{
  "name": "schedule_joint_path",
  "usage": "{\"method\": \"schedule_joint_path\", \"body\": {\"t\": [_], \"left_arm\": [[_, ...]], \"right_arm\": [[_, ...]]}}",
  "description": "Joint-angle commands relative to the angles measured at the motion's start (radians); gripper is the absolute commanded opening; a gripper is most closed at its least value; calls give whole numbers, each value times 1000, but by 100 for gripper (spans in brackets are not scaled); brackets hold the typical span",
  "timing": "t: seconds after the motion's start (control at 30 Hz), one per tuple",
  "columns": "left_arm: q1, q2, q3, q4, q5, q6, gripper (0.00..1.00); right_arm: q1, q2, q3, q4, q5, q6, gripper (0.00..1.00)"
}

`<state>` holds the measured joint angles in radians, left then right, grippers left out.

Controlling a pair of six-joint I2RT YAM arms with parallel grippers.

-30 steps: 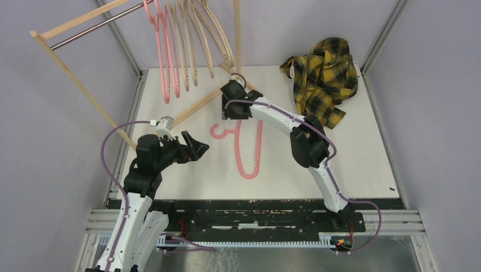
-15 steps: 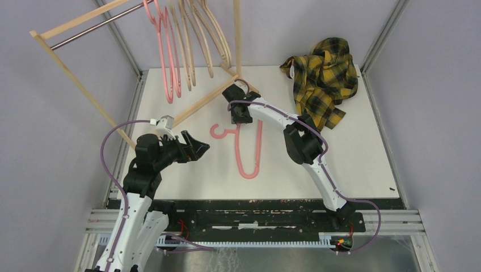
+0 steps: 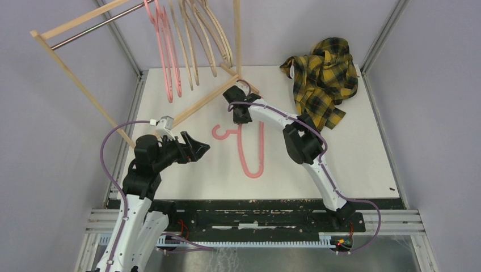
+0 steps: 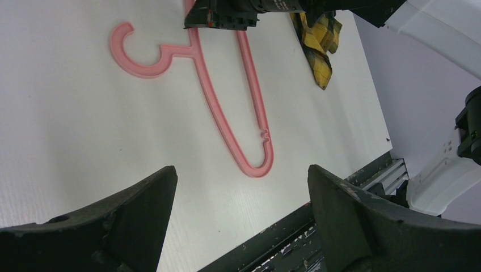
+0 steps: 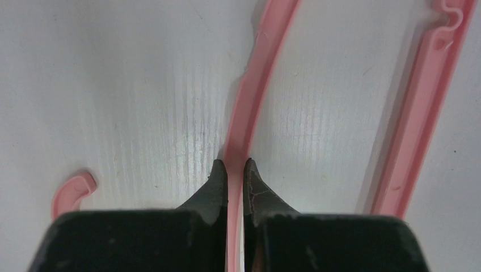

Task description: Organize the hangers

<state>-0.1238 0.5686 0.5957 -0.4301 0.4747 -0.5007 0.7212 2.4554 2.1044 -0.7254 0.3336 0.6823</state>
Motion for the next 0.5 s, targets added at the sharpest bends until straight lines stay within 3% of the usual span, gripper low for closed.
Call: {"method": "schedule_joint_path", "body": {"t": [0.0,0.23,0.33,0.47], "left_arm": [[2,-6,25,48,31,-33,91],[-9,35,-38,112,50,-53,85],[-33,42,-52,130,2,-65,84],[-93,65,-53,161,-61,-83,84]], "right_arm": [[-40,2,-134,63,-93,52,1],[-143,-174,-493,571,-418,334,1],[-165,-227,-542,666,-468,401,1],[-172,-285,-532,638,-469,377,1]]}}
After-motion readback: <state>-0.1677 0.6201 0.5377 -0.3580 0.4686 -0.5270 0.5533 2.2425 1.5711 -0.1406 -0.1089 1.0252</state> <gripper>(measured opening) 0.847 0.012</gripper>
